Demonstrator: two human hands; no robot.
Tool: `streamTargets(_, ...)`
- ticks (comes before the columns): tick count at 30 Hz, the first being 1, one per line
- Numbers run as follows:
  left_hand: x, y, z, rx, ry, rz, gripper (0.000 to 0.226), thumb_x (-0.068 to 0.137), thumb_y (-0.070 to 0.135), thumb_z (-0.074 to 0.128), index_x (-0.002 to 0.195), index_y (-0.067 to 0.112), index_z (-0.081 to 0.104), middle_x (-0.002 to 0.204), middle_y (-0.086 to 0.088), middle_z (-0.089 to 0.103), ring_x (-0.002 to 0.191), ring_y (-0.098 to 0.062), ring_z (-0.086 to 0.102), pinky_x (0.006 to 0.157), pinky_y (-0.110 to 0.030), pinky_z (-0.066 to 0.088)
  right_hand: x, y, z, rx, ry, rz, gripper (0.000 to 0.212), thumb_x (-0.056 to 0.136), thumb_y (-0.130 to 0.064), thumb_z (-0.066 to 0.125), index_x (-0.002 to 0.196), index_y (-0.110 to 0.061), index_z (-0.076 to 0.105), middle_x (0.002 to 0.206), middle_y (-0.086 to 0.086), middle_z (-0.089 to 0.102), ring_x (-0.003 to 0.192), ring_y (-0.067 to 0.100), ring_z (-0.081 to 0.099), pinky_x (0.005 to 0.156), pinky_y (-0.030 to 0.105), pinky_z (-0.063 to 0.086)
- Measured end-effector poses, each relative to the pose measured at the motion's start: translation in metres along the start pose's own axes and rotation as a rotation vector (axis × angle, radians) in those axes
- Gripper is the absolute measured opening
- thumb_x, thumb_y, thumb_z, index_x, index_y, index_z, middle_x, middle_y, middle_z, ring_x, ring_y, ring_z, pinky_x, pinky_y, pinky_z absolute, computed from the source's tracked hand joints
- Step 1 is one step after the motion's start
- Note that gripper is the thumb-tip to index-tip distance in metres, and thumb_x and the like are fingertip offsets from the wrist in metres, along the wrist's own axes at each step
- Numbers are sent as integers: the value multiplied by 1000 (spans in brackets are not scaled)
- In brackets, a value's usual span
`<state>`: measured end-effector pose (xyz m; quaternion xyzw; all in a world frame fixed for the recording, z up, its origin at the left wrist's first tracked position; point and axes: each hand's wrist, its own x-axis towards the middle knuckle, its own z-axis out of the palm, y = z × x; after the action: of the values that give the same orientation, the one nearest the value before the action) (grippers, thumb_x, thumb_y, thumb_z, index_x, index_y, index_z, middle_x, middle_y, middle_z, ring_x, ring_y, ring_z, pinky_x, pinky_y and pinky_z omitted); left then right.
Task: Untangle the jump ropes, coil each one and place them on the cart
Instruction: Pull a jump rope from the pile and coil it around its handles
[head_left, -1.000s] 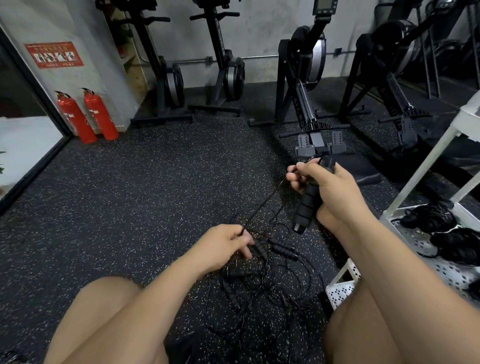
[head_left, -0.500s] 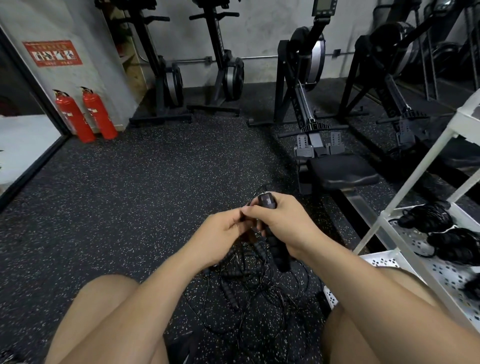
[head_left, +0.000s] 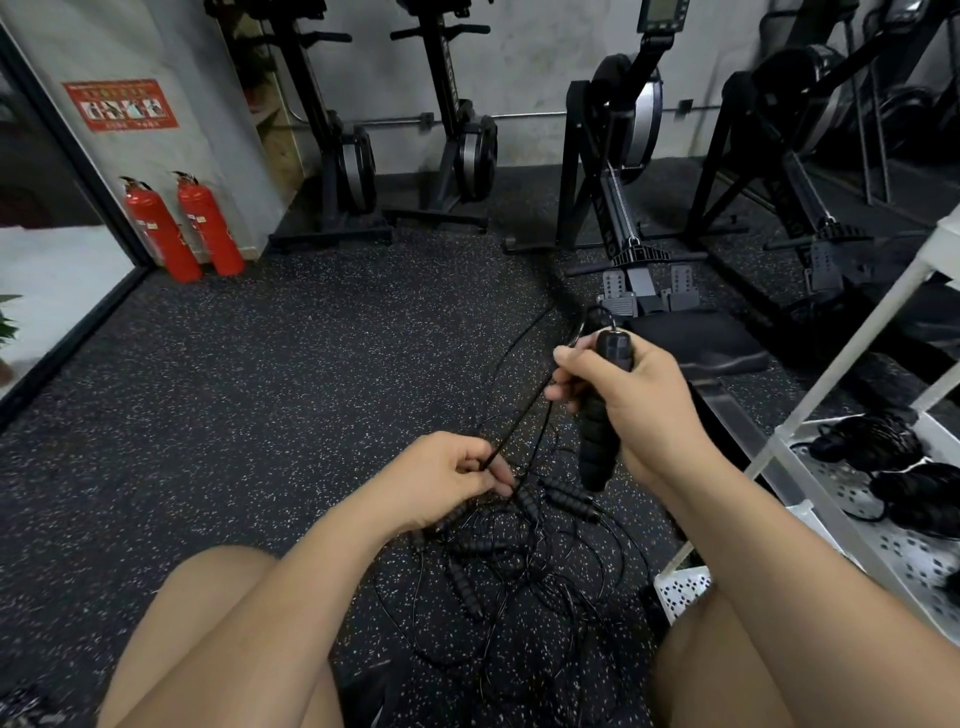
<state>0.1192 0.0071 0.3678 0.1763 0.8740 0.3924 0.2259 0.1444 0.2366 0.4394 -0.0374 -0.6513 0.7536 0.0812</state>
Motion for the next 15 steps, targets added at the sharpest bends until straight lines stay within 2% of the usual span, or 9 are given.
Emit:
streamTargets(2,1,-2,-1,60,-11,-34,30,103,10,67,102,37,80,101,21,81,106,-36,75,102,-56,59,2,-4,-3,37,25,-15,12,98,-6,76,95,-11,65,81,11,74,74,27,75,61,30,55)
streamTargets(4,2,-6,1,180,-45,-81,33,105,12,64,100,41,80,96,27,79,77,-16,74,83,-37,64,5,-10,-7,100,60,-20,14,98,-7,75,94,-14,64,80,8,74,73,26,75,62,29,56)
streamTargets(5,1,-6,2,223,-63,-110,32,108,17,61,101,43,80,94,29,79,62,-13,65,69,-30,59,7,-13,-11,124,77,-22,14,98,-7,75,95,-14,64,80,7,75,74,25,75,62,28,56)
streamTargets(6,0,-5,3,231,-77,-133,30,111,22,58,105,44,78,94,30,78,58,-13,60,65,-30,55,9,-14,-13,143,89,-18,13,98,-7,75,95,-15,64,80,6,75,75,24,75,62,27,56)
streamTargets(8,-2,-4,3,199,-78,-132,23,114,33,53,114,46,72,93,29,79,75,-20,72,76,-38,58,13,-14,-18,181,105,1,12,99,-8,74,96,-15,64,80,5,75,77,22,76,63,27,56)
streamTargets(9,-3,-2,3,157,-54,-122,20,114,36,52,116,45,69,93,26,79,77,-22,73,76,-40,59,15,-12,-20,200,111,12,12,99,-9,74,97,-14,64,81,4,74,78,21,76,63,26,56)
streamTargets(12,-3,-1,0,88,30,-75,9,109,44,59,112,40,67,93,21,80,61,-18,62,63,-36,52,19,-10,-28,292,127,53,13,99,-9,75,96,-13,63,84,5,73,80,21,74,64,26,55)
streamTargets(14,-4,-2,1,83,50,-63,5,106,40,66,107,36,68,94,20,80,53,-8,54,54,-28,46,24,-9,-36,339,163,80,13,98,-9,75,94,-10,63,85,6,73,81,21,74,65,26,55)
streamTargets(15,-5,-2,2,67,60,-64,3,105,36,67,105,35,70,94,19,80,53,-9,55,54,-29,48,27,-8,-40,353,176,93,12,98,-9,75,95,-9,64,86,7,73,81,22,74,65,26,56)
